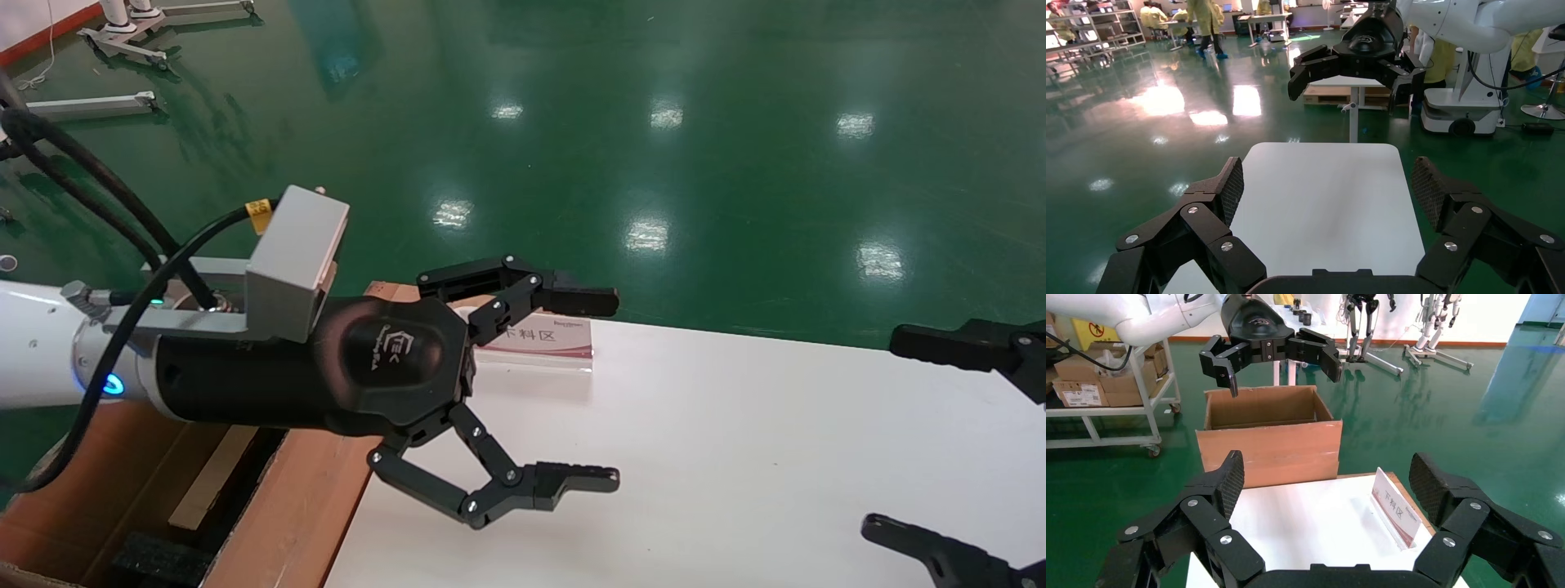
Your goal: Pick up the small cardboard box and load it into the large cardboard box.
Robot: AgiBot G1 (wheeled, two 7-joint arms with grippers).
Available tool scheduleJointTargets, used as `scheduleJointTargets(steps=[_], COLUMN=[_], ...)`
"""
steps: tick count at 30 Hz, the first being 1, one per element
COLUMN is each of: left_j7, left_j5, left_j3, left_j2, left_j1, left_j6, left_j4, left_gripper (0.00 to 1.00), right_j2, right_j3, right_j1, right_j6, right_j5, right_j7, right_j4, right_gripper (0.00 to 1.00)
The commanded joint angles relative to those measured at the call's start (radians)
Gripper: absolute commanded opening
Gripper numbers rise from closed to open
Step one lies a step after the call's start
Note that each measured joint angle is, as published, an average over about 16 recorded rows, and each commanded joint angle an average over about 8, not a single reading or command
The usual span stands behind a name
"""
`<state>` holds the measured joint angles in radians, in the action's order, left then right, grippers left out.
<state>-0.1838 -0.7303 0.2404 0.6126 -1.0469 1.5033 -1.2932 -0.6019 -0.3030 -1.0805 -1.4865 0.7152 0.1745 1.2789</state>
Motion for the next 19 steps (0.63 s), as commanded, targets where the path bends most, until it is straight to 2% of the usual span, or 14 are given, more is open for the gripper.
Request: scheduleJointTargets(steps=[1,19], left_j7=[-0.001,-0.004], left_j5=[0.000,0.000], left_j3=[0.009,0.038], left_j2=[0.000,-0.001], left_j1=[-0.006,-0.026], left_j6=[-0.002,-0.007], left_j4=[0.002,0.009], left_gripper=[1.00,1.00], right_j2=[0.000,0.000], right_j3=[0.000,0.000], right_j1=[0.000,0.000], right_j6=[0.000,0.000], right_j5=[0.000,0.000], right_j7=[0.000,0.000], right_j4=[0.000,0.000], right_gripper=[1.00,1.00])
